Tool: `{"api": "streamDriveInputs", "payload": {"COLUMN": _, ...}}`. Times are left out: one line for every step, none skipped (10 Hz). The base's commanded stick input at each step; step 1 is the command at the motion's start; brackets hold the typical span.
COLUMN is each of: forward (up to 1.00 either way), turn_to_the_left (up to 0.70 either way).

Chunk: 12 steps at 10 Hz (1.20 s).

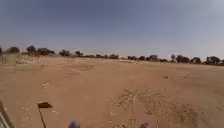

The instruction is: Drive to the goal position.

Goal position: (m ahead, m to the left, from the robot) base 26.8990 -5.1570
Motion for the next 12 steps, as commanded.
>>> {"api": "streamDriveInputs", "payload": {"forward": 0.00, "turn_to_the_left": 0.00}}
{"api": "streamDriveInputs", "payload": {"forward": 0.00, "turn_to_the_left": 0.00}}
{"api": "streamDriveInputs", "payload": {"forward": 0.00, "turn_to_the_left": 0.00}}
{"api": "streamDriveInputs", "payload": {"forward": 0.38, "turn_to_the_left": 0.00}}
{"api": "streamDriveInputs", "payload": {"forward": 0.50, "turn_to_the_left": 0.00}}
{"api": "streamDriveInputs", "payload": {"forward": 0.50, "turn_to_the_left": 0.00}}
{"api": "streamDriveInputs", "payload": {"forward": 0.50, "turn_to_the_left": 0.00}}
{"api": "streamDriveInputs", "payload": {"forward": 0.50, "turn_to_the_left": 0.00}}
{"api": "streamDriveInputs", "payload": {"forward": 0.50, "turn_to_the_left": 0.00}}
{"api": "streamDriveInputs", "payload": {"forward": 0.50, "turn_to_the_left": 0.00}}
{"api": "streamDriveInputs", "payload": {"forward": 0.50, "turn_to_the_left": 0.00}}
{"api": "streamDriveInputs", "payload": {"forward": 0.50, "turn_to_the_left": 0.00}}
